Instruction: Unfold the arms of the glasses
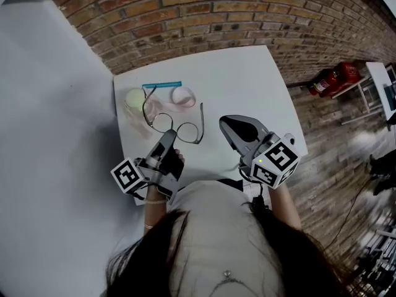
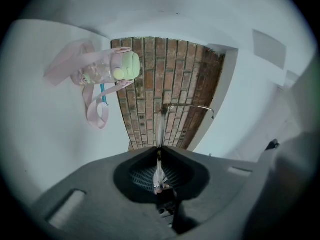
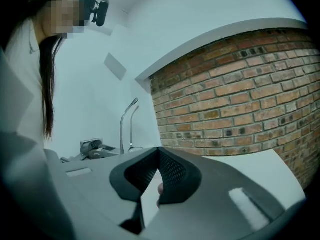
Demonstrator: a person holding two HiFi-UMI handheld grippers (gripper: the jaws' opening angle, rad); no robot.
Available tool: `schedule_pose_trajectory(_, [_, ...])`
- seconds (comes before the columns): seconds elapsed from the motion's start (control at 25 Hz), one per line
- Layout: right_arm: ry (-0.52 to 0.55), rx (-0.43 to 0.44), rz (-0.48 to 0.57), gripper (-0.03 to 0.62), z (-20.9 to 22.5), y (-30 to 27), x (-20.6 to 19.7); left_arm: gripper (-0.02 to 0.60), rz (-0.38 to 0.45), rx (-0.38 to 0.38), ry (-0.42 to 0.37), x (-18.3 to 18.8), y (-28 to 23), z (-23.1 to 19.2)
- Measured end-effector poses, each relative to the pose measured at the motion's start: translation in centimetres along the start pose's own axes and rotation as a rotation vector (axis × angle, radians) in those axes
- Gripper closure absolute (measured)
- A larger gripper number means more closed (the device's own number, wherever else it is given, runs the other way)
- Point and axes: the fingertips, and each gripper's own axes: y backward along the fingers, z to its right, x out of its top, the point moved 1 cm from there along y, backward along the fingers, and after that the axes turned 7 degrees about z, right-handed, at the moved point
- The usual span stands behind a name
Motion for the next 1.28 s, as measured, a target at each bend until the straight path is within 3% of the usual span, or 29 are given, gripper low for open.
schedule_pose_trajectory(0.48, [-0.045,-0.154,-0.09,0.588,3.1,0.5,-2.7,0.558,-0.01,0.003,-0.006,-0.2,0.0,0.2])
schedule_pose_trajectory(1.28, [-0.033,-0.134,-0.107,0.588,1.6,1.0,-2.6,0.558,-0.037,0.001,0.013,-0.8,-0.1,0.6])
